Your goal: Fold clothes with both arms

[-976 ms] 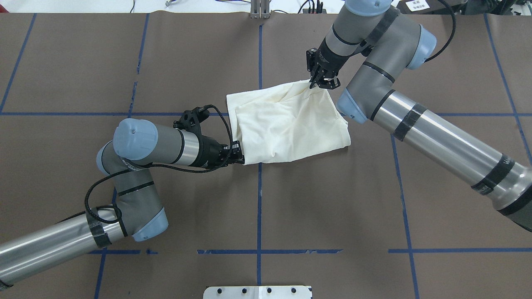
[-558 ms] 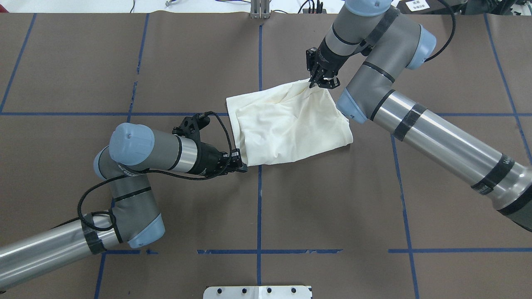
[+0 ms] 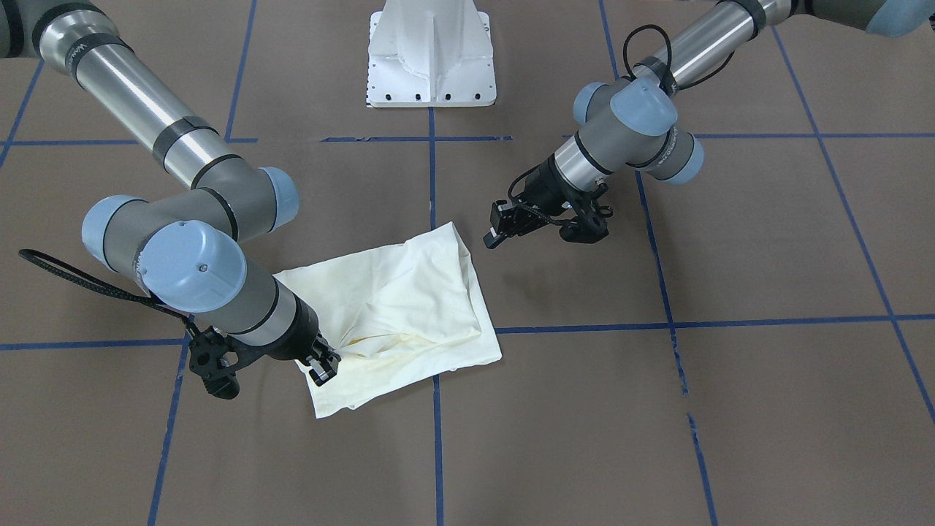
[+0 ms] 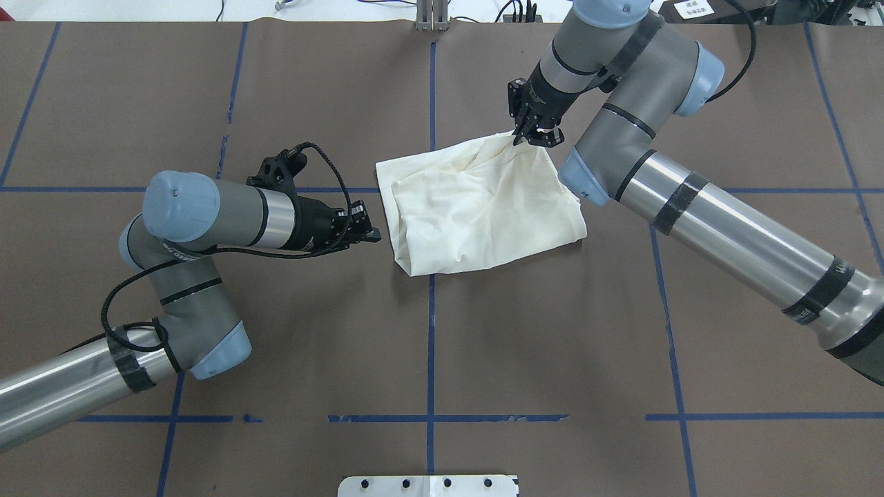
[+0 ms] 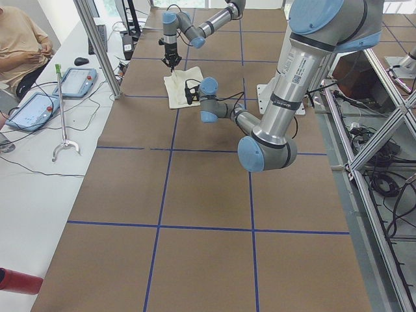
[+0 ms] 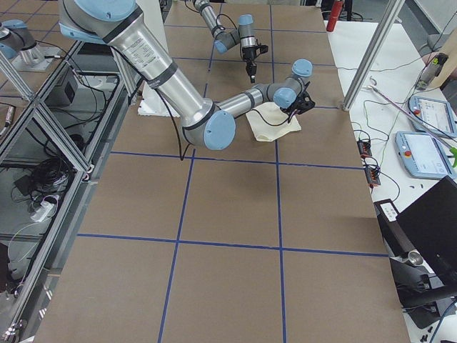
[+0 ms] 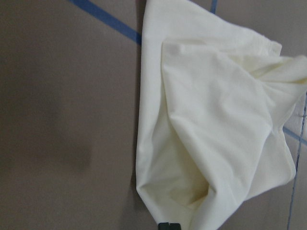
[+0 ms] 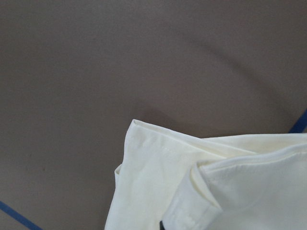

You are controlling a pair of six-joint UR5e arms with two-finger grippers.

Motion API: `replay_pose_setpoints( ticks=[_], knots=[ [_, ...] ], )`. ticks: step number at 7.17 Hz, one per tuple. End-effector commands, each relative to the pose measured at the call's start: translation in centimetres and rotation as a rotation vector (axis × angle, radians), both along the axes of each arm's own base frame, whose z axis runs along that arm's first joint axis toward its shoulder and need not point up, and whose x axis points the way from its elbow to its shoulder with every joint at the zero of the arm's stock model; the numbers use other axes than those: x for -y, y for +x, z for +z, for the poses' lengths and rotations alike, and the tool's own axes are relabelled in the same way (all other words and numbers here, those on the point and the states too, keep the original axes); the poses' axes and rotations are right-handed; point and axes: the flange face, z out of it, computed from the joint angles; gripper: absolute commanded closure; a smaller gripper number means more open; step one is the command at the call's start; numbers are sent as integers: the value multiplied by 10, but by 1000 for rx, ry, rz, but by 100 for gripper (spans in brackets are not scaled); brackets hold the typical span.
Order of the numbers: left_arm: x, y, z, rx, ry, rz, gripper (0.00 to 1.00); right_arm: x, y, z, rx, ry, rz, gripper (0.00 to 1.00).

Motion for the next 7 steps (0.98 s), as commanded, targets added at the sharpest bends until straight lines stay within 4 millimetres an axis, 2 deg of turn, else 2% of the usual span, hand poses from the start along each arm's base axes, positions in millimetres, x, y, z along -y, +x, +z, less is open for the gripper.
replay_pose_setpoints(
  ticks=[1, 2, 4, 7],
  knots=[
    [25, 25, -1, 25, -16, -40, 82, 0, 0, 1, -1, 1, -1, 100],
    [28, 30, 2, 34, -22, -42, 74, 0, 0, 1, -1, 1, -1, 100],
    [36, 41, 0, 41, -32, -42, 67, 0, 0, 1, -1, 1, -1, 100],
    [43, 51, 5, 36, -38, -40, 67, 0, 0, 2, -2, -2, 0, 100]
  ],
)
